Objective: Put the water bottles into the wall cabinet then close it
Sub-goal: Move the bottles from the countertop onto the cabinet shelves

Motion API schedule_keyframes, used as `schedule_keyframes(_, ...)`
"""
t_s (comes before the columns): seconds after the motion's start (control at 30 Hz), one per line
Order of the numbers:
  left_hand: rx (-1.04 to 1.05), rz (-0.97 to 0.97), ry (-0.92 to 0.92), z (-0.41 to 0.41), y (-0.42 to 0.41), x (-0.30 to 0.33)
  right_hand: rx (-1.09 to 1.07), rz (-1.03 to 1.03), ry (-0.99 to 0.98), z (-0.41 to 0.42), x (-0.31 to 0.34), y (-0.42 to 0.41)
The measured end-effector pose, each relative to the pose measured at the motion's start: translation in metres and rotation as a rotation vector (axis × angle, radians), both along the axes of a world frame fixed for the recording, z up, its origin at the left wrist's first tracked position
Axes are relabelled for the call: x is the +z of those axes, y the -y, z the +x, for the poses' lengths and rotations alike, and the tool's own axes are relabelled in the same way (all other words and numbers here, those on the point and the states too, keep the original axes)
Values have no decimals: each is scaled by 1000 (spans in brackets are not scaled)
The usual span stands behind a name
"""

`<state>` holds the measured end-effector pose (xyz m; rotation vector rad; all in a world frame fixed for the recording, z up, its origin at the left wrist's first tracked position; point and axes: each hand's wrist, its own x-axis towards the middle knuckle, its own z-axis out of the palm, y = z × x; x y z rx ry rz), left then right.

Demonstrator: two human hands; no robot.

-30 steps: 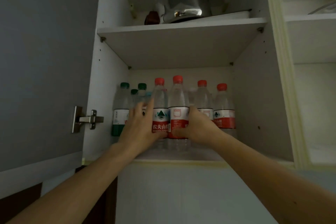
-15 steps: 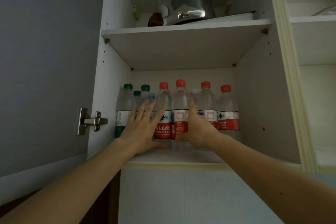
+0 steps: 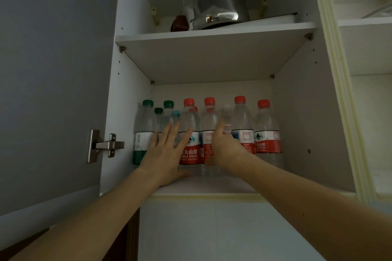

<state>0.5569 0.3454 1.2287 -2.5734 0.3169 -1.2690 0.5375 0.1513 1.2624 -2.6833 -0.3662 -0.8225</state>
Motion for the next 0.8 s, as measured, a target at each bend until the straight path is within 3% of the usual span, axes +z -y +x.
schedule_keyframes(0.17,15,2,-10,-2,-1,1,-210,-517,486,-12,-8,9)
schedule_keyframes(0.27,11,14,-8,-4,-1,1,-225,-664,475,-6,-4,25)
schedule_keyframes(0.8,93,41,-1,-2,3,1,-203,-660,445,25,-5,35)
